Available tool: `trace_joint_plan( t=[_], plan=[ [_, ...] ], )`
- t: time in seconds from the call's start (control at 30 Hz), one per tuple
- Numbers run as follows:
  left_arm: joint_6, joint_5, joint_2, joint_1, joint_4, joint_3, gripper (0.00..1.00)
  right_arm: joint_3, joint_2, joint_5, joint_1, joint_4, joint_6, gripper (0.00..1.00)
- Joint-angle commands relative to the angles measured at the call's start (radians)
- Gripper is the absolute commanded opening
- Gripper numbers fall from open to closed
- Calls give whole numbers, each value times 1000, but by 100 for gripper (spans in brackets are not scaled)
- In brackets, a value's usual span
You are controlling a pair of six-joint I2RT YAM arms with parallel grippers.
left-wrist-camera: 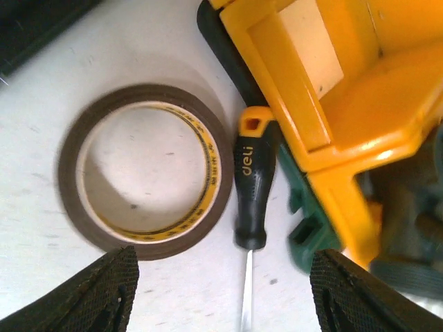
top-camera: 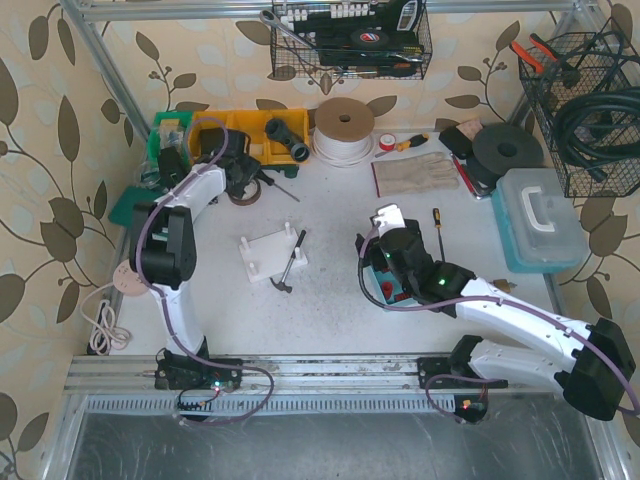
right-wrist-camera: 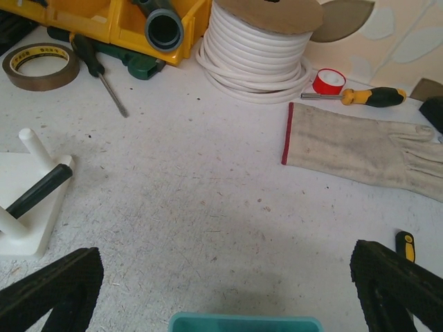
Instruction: Install the large spring
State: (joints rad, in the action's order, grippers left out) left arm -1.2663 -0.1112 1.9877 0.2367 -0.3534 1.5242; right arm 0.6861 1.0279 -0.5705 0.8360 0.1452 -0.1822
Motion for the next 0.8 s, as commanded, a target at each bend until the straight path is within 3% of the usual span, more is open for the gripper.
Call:
trace_joint_plan(
  t=[0.0,0.13,0.27,0.37,0.53,0.77],
  plan=[
    [369,-93,-170,34,-150,34,71,-19,-20,-43,7,-13,-41,96],
    [618,-140,-295,94,-177,-50,69,-18,-13,-108,7,-10,-81,96],
    [821,42,-404,111,-185,-176,62,-18,-20,-88,6,11,-70,97],
    [888,101,-489,137,-207,-271,53,-82,-76,-24,6,-67,-27,96],
    [924,68,-606,241,-254,-406,39,-117,-123,-23,7,-98,-11,95],
    [1000,26,-614,330,-206,-449,26,-114,-103,-10,6,-107,-7,95]
  ],
)
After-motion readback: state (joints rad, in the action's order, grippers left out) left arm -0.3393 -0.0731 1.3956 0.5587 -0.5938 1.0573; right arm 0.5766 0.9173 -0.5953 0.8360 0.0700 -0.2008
